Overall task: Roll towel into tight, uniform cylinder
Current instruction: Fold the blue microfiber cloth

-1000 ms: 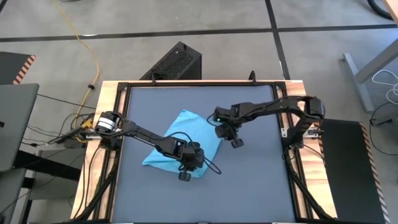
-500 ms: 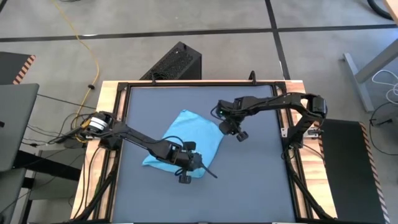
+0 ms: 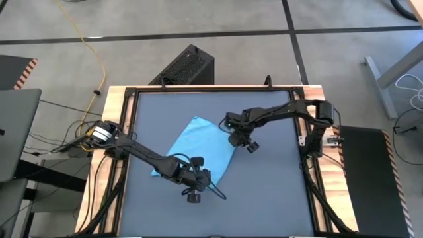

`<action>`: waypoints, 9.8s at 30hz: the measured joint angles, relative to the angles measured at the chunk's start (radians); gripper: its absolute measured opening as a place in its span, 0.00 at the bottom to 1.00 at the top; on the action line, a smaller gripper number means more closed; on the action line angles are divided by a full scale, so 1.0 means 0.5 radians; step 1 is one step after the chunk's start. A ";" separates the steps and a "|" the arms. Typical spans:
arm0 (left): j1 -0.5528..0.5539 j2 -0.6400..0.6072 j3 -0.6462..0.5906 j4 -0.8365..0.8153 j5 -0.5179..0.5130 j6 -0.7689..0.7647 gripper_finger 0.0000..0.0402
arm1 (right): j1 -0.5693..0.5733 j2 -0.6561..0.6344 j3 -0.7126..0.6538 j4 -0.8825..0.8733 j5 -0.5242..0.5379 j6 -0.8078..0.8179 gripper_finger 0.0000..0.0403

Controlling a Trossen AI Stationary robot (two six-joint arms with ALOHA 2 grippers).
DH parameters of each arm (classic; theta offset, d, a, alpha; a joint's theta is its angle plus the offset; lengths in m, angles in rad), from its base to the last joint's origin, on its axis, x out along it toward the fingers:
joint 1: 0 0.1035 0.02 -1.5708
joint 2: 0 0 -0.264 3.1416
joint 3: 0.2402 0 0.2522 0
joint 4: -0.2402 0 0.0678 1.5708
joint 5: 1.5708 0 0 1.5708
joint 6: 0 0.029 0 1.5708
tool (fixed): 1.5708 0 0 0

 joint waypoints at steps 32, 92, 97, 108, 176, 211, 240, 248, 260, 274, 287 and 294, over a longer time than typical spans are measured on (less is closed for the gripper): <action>0.300 0.142 -0.004 0.101 0.384 0.744 0.30 | 0.022 0.039 0.002 0.068 0.014 0.130 0.25; -0.418 -0.631 -0.005 -0.714 -0.339 -0.596 0.00 | -0.016 -0.059 0.006 -0.694 -0.114 1.097 0.03; -0.709 -0.631 -0.005 -0.738 -0.683 -1.109 0.00 | 0.230 -0.264 0.009 -1.013 -0.199 1.340 0.03; -0.865 -0.624 -0.013 -1.041 -1.349 -1.654 0.00 | 0.324 -0.451 0.142 -0.920 -0.385 1.780 0.03; 0.378 0.459 0.426 -0.147 0.940 0.990 0.12 | 0.274 -0.127 -0.137 -0.433 -0.302 1.679 0.03; -0.540 -0.863 0.154 0.003 -1.316 -0.238 0.00 | 0.502 -1.131 0.259 -0.982 -0.618 1.901 0.03; 0.339 -1.568 -0.008 -0.848 -0.347 -0.064 0.00 | 0.199 -0.579 1.176 -1.348 0.285 1.307 0.03; -0.163 -1.155 -1.097 0.784 -0.289 -0.775 0.00 | 0.634 -0.574 0.029 -0.701 -0.093 1.854 0.03; -0.513 -0.531 -1.237 1.636 -0.312 -1.302 0.00 | 0.736 -0.583 -0.181 -0.631 -0.338 2.155 0.03; -0.328 -1.240 -1.216 0.469 -0.981 -1.378 0.00 | 0.060 -0.583 -0.007 -0.521 0.110 1.588 0.03; -0.016 -1.150 -1.217 0.052 -0.775 -1.473 0.00 | -0.345 -0.293 -0.007 -0.294 0.244 1.309 0.03; 0.104 -1.101 -1.218 0.060 -0.754 -1.410 0.00 | -0.352 -0.174 -0.008 -0.215 0.250 1.294 0.12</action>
